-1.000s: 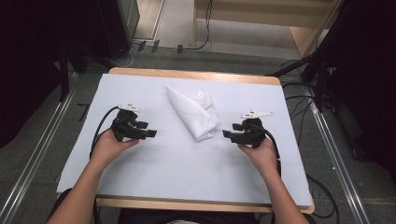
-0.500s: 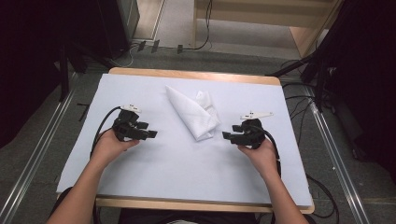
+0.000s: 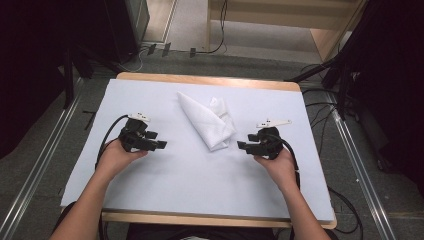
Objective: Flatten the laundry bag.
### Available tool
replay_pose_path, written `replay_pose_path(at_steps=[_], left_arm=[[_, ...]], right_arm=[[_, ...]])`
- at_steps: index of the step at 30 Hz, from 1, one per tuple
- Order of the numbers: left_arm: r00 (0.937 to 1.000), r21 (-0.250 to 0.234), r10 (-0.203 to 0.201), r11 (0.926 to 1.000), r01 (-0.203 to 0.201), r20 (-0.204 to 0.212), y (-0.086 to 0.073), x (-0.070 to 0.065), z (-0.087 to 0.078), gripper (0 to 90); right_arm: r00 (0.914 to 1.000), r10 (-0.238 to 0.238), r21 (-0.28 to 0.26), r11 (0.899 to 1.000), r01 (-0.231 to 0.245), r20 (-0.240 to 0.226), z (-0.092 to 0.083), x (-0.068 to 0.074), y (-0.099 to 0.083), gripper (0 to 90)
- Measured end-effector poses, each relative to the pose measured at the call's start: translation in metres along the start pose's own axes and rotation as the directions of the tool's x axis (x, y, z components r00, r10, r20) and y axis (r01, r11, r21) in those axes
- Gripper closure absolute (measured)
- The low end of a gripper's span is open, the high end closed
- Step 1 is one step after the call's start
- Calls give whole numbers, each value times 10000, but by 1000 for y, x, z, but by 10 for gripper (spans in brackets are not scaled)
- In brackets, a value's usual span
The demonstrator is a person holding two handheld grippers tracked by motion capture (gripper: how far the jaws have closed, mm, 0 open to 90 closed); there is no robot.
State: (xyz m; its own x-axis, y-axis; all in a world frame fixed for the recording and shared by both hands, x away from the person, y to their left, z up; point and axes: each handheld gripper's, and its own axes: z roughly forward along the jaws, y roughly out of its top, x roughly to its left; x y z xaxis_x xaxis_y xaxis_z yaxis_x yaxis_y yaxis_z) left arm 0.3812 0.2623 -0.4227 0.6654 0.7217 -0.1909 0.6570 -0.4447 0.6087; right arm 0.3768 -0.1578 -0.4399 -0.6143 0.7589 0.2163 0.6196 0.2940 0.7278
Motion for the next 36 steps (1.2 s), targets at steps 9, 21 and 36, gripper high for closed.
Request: replay_pose_path(at_steps=[9,21,36], left_arm=[[10000,28,-1,10000,1,37,0,-2,0,380],[9998,-194,-38,9998,41,190,1,-2,-3,380],[9999,-220,-151,9996,151,11,-5,-3,-9,382]], right_arm=[[10000,39,40,10000,-39,9,0,1,1,443],[9999,89,97,9999,-90,97,3,-1,2,496],[9988,251,745,9968,-282,425,31,-20,17,897]])
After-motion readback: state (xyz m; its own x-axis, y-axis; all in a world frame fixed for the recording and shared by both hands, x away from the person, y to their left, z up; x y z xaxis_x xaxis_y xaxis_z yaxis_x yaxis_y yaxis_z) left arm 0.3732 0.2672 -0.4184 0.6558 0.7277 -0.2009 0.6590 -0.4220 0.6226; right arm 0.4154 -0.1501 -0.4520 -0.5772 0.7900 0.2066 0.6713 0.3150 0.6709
